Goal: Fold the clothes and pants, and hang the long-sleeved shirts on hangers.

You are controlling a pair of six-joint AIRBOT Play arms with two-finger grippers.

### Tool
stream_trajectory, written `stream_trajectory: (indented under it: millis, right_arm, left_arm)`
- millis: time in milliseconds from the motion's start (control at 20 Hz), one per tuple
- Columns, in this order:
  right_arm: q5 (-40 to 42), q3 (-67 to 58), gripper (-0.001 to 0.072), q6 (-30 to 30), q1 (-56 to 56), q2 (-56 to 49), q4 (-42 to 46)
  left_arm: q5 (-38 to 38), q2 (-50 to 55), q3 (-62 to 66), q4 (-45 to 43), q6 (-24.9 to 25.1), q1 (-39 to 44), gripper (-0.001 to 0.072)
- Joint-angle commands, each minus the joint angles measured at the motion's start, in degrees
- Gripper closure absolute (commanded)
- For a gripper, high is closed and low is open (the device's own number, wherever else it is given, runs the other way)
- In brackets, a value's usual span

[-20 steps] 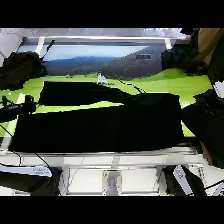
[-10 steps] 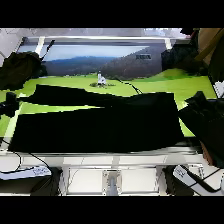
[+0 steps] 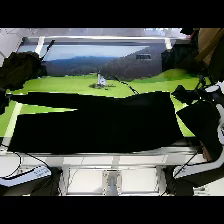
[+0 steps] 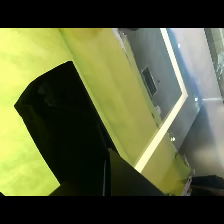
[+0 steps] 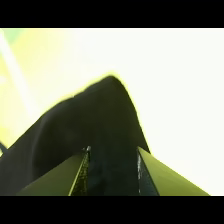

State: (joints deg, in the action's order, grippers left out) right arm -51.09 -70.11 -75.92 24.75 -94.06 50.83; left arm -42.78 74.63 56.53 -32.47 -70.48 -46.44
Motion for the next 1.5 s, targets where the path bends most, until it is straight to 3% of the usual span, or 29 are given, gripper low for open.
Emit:
stream_trajectory:
  millis: [0,400,750,800,850,950,1450]
  right_arm:
    - [-6.8,-10.8,0.0364,3.2,-0.6,-9.8,0.1]
    - [-10.1,-16.5,0.0365,4.2,-0.6,-14.4,3.5]
    - [-14.4,-16.5,0.0376,11.2,-0.9,-16.1,-0.7]
    - [-14.3,-16.5,0.0399,12.5,-0.9,-16.1,-1.7]
    - [-14.2,-16.5,0.0471,14.1,-0.9,-16.1,-3.1]
    - [-14.0,-16.5,0.0678,15.6,-0.9,-16.1,-4.7]
    - [-20.9,-20.2,0.0687,15.6,-0.8,-8.1,-0.4]
  left_arm:
    - [0.4,-0.4,0.1,0.0,0.0,0.0,0.0702]
    - [1.0,-0.4,0.1,0.0,0.0,0.0,0.0702]
    - [1.0,-0.4,0.1,0.0,0.0,0.0,0.0701]
    - [1.0,-0.4,0.1,0.0,0.0,0.0,0.0701]
    - [1.0,-0.4,0.1,0.0,0.0,0.0,0.0701]
    - [1.0,-0.4,0.1,0.0,0.0,0.0,0.0701]
    - [2.6,-8.4,2.7,-0.5,0.4,-1.9,0.0703]
